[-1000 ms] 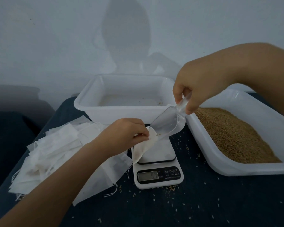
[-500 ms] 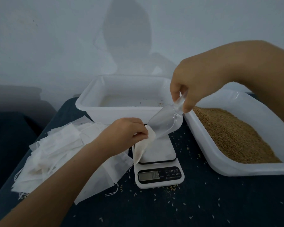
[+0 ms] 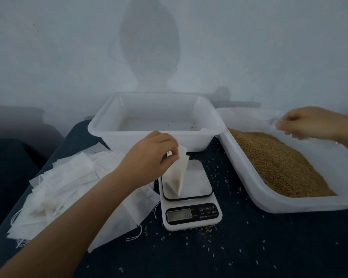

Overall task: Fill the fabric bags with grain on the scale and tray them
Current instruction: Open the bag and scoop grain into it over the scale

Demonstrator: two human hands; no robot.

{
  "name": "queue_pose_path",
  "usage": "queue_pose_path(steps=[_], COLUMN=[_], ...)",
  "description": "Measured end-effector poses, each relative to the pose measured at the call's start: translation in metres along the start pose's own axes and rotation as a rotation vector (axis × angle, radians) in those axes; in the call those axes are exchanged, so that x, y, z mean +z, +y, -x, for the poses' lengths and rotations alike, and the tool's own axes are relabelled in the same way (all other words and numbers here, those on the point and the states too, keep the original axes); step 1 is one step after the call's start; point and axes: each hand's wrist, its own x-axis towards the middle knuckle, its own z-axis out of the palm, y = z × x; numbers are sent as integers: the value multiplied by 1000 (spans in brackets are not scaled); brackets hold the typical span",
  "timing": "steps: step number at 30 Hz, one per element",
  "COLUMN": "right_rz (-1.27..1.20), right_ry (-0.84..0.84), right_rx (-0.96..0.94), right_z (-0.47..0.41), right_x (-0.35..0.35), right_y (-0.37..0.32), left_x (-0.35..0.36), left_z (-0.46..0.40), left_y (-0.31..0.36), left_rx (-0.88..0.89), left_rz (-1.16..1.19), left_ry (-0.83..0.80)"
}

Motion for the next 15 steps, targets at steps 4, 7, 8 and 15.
queue_pose_path(steps=[4, 7, 8, 15], right_rz=[52, 51, 76, 179], right_ry=[-47, -73, -87, -140], right_rx=[208, 262, 266, 237], right_z=[-18, -22, -23, -24], right_x=[38, 57, 61, 80], right_y=[39, 47, 47, 39], left_x=[3, 12, 16, 33], left_z=[-11, -19, -22, -34], left_y=[6, 8, 8, 4], left_rx=[-28, -45, -61, -106], left_rz=[-71, -130, -145, -149], left_ry=[36, -14, -50, -132])
